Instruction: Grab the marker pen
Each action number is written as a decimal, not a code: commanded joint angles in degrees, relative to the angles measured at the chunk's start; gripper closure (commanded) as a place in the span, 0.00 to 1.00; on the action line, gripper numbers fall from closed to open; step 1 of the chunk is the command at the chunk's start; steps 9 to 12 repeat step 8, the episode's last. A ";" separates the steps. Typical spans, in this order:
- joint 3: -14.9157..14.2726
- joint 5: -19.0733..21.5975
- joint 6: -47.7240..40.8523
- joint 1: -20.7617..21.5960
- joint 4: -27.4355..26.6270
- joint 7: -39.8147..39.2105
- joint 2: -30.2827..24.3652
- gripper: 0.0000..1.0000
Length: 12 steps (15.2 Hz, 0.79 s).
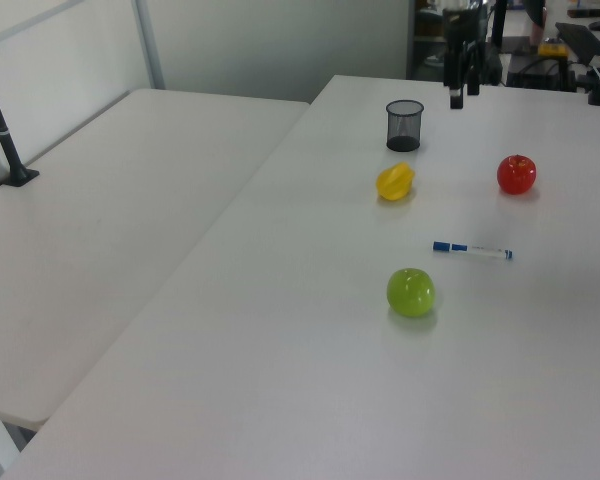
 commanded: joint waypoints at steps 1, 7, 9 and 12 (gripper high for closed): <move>0.04 -2.95 -2.79 -1.34 2.57 8.91 -1.91 0.00; 0.22 -5.76 -2.62 -1.61 3.20 7.97 -1.91 0.00; 0.22 -5.68 -2.71 -1.61 3.20 7.61 -1.91 0.00; 0.22 -5.68 -2.71 -1.61 3.20 7.61 -1.91 0.00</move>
